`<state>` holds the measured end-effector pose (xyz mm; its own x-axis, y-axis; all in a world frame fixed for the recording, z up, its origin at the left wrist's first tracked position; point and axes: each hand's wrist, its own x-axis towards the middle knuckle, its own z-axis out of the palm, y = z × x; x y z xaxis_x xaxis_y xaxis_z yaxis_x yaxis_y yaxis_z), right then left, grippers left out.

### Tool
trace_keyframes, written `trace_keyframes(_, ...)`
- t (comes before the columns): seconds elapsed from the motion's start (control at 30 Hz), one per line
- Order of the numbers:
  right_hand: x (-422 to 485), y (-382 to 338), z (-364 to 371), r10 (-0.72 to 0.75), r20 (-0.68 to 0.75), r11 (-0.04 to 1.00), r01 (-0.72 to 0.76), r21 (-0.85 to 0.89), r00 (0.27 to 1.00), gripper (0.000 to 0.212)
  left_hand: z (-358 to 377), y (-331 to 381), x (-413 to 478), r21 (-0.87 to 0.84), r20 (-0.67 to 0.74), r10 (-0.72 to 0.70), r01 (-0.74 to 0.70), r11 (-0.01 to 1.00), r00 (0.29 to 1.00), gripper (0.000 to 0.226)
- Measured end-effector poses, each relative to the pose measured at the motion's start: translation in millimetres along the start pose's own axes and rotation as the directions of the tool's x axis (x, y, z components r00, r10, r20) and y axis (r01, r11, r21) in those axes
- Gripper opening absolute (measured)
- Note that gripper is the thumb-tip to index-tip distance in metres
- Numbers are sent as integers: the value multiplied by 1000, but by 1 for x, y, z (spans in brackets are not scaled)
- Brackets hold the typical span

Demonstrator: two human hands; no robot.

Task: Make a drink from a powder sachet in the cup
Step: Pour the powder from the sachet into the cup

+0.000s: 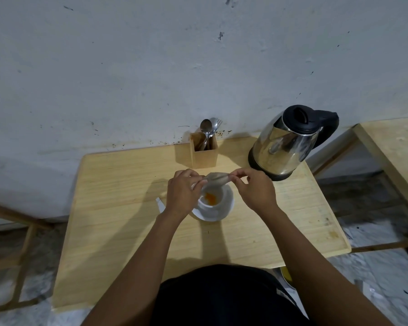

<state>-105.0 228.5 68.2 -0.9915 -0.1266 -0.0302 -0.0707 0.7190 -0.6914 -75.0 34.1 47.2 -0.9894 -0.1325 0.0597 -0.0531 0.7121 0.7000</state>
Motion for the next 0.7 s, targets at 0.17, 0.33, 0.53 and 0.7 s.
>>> trace_keyframes(0.17, 2, 2, -3, -20, 92, 999, 22, -23, 996, 17, 0, -2, -1, 5, 26, 28, -28, 1000, 999, 20)
trace_keyframes(0.33, 6, -5, -7, -86, 113, 993, 94, -65, 990, 9, -1, 0, -3, -46, 42, 5, -3, 999, 999, 20)
trace_keyframes(0.53, 7, -6, -3, -40, 190, 992, 17, 122, 981, 13, -5, -8, -3, -16, 81, -29, 31, 999, 996, 21)
trace_keyframes(0.7, 6, -7, -7, -19, 108, 999, 15, 37, 994, 11, -5, -6, -2, -12, 87, -49, 50, 999, 995, 23)
